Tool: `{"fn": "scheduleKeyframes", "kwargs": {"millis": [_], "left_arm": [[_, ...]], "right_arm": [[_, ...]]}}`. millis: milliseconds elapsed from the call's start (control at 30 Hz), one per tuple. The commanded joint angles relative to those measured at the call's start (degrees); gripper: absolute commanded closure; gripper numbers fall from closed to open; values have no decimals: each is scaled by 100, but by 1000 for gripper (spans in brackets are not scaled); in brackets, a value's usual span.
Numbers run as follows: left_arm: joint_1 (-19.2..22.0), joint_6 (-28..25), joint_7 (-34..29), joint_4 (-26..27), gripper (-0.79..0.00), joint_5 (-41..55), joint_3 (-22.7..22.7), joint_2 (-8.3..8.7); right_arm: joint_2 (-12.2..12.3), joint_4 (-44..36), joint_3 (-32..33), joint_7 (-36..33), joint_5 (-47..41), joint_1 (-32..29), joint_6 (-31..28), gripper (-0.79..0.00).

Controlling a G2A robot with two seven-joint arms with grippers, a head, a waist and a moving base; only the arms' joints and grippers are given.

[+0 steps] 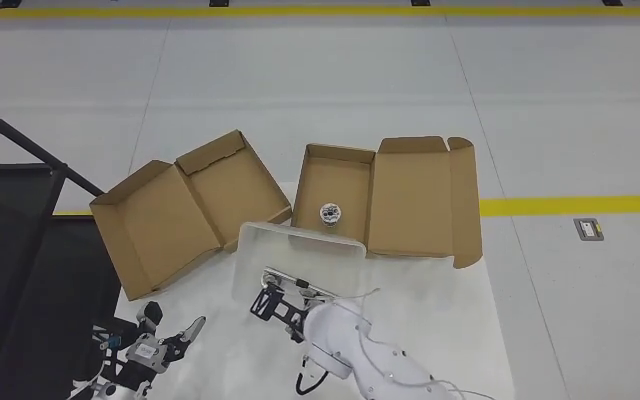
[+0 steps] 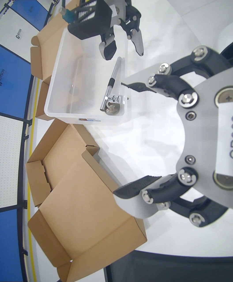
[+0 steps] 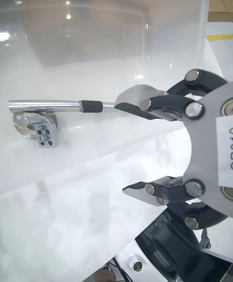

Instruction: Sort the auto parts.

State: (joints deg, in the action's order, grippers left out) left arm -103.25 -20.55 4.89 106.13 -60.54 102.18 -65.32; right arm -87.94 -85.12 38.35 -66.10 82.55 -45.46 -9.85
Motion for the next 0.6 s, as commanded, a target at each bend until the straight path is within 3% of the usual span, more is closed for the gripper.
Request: {"fn": "scheduleKeyframes", "kwargs": {"millis": [0, 100, 200, 267, 567], "left_arm": [[0, 0, 0, 0, -785, 0, 0, 0], [0, 0, 0, 0, -785, 0, 0, 0], [0, 0, 0, 0, -785, 0, 0, 0], [0, 0, 0, 0, -785, 0, 0, 0], [0, 0, 0, 0, -785, 0, 0, 0]], "right_arm": [[-4, 0, -52, 32, 149, -22, -86, -536], [-31, 130, -65, 57, 171, 33, -224, -526], [-78, 311, -102, 149, 196, 117, -273, -376], [-110, 429, -120, 215, 202, 177, -300, -345], [-231, 876, -96, 371, 41, 385, -486, -299]]}}
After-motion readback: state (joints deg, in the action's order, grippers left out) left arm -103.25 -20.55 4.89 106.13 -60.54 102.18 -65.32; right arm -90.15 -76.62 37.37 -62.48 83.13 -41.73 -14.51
